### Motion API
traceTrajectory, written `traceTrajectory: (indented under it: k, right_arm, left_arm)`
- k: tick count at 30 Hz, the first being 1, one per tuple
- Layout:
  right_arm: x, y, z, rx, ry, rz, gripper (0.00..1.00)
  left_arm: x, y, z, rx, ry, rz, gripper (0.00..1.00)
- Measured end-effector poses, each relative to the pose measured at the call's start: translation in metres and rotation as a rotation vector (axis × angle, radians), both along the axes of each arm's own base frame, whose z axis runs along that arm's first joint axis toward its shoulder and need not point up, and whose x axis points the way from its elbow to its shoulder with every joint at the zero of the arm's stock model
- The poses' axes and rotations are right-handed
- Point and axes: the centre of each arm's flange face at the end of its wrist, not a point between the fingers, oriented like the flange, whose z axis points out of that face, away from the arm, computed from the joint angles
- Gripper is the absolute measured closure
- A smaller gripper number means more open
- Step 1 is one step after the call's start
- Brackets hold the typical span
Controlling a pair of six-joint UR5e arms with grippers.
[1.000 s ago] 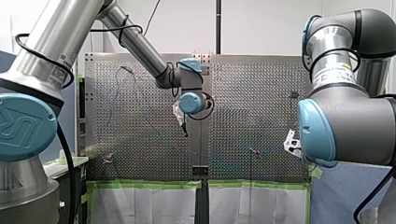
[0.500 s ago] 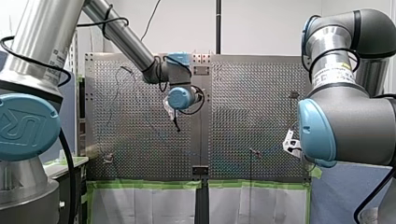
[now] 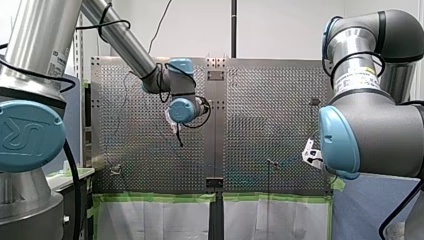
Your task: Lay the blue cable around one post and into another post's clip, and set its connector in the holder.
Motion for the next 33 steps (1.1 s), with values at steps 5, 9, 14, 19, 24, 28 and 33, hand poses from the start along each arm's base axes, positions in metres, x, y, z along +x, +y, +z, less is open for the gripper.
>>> traceTrajectory:
  k: [5,9,14,19,24,28,33]
  right_arm:
    - [0.000,0.000,0.000,0.000,0.000,0.000,1.00]
    - [0.000,0.000,0.000,0.000,0.000,0.000,1.00]
    - [0.000,0.000,0.000,0.001,0.002,0.000,1.00]
    - [0.002,0.001,0.000,0.000,0.003,0.003,1.00]
    - [0.003,0.001,0.000,-0.002,0.003,0.005,1.00]
    - [0.004,0.001,0.000,-0.004,0.003,0.006,1.00]
    - [0.005,-0.001,0.001,-0.008,0.003,0.008,1.00]
  left_arm:
    - [-0.011,0.010,-0.016,0.025,0.030,0.002,0.00]
    - [-0.020,0.018,-0.029,0.046,0.053,0.004,0.00]
    - [-0.028,0.027,-0.040,0.058,0.063,0.007,0.00]
    - [-0.033,0.038,-0.050,0.071,0.063,0.027,0.00]
    - [-0.039,0.050,-0.060,0.081,0.063,0.051,0.00]
    - [-0.046,0.061,-0.071,0.105,0.080,0.062,0.00]
    - [-0.058,0.076,-0.084,0.138,0.113,0.071,0.00]
